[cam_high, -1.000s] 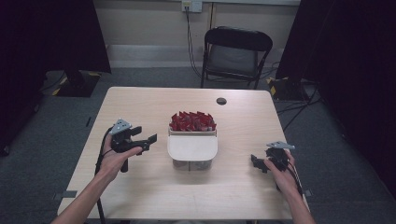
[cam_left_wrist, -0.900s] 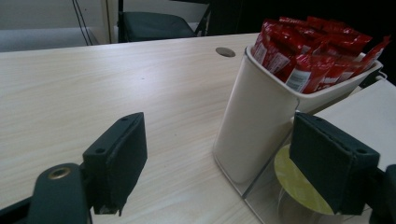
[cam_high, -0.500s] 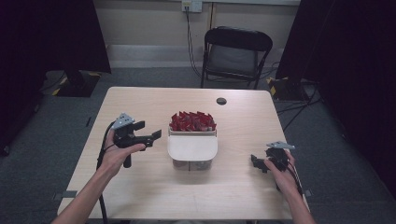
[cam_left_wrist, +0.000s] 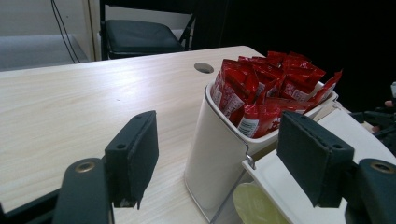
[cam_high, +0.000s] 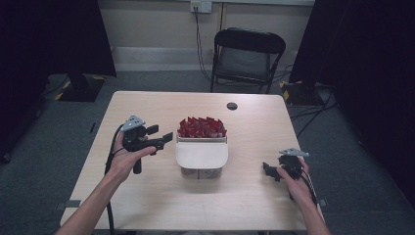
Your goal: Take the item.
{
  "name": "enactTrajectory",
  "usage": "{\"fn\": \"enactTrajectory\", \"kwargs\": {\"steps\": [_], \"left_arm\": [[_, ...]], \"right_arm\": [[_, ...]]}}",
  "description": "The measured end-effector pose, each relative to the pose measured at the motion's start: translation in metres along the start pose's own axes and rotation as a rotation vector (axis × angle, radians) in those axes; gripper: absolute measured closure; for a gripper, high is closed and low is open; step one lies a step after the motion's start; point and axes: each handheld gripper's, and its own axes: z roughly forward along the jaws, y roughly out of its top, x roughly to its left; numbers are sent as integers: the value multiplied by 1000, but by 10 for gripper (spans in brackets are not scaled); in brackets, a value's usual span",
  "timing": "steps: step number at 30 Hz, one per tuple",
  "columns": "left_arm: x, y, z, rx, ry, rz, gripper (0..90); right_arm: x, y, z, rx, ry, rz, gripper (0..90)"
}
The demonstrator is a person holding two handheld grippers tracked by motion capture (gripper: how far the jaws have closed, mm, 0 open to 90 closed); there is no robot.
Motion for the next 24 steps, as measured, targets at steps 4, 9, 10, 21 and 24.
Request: {"fn": "enactTrajectory", "kwargs": {"steps": [4,9,10,21,24], "left_arm": [[-4,2,3,4,-26,-22,291],[-9,4,9,-5,-30,16,267],[-11,4,10,-10,-31,21,248],[-18,6,29,12,-31,57,307],[-16,3,33,29,-30,59,349]], "right_arm": [[0,0,0,0,0,0,119],[0,0,0,0,2,-1,119],[0,0,0,0,2,-1,119],[0,0,0,0,5,-5,119],[0,0,0,0,6,-6,119]]}}
